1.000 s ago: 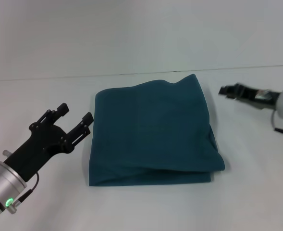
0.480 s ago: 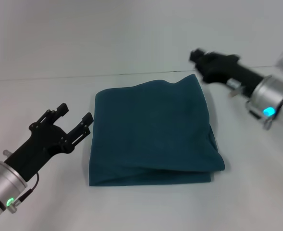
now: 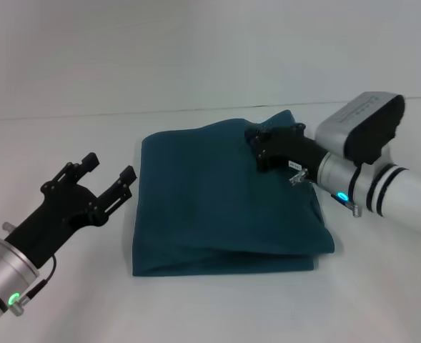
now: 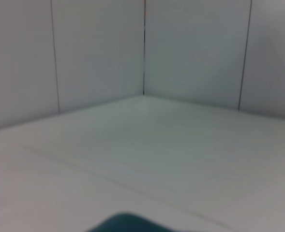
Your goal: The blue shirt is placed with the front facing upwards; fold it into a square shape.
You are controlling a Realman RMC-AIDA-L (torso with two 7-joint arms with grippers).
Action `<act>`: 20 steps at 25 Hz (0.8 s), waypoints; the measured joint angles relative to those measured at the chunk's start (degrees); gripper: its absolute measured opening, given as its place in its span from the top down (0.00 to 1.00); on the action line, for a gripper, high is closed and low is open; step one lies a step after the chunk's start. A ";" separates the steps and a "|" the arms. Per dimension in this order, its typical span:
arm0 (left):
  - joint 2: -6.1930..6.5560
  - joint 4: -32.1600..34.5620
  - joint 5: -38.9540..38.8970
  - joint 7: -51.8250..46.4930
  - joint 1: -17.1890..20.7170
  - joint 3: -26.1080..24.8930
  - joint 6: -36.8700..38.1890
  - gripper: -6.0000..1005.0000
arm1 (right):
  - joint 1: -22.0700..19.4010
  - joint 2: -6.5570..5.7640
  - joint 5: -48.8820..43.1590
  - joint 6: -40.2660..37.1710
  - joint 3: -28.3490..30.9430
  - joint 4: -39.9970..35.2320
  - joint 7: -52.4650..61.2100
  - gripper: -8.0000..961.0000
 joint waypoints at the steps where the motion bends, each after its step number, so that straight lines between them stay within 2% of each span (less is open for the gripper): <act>1: 0.00 0.00 0.00 0.02 -0.01 -0.09 -0.03 0.22 | 0.37 0.00 -0.04 1.43 -0.30 0.41 -0.03 0.98; 13: 0.12 -0.05 0.01 0.70 -0.06 -0.89 -0.98 0.22 | 1.15 -0.29 2.89 15.68 0.79 0.26 5.50 0.96; 18: 0.19 -0.08 0.01 1.28 -0.03 -0.89 -1.32 0.22 | 0.58 -0.49 3.62 15.96 1.24 -0.10 9.37 0.95; 20: 0.18 -0.08 0.02 1.39 0.04 -0.98 -1.35 0.22 | -0.71 -0.39 3.65 13.01 1.63 -1.18 10.56 0.95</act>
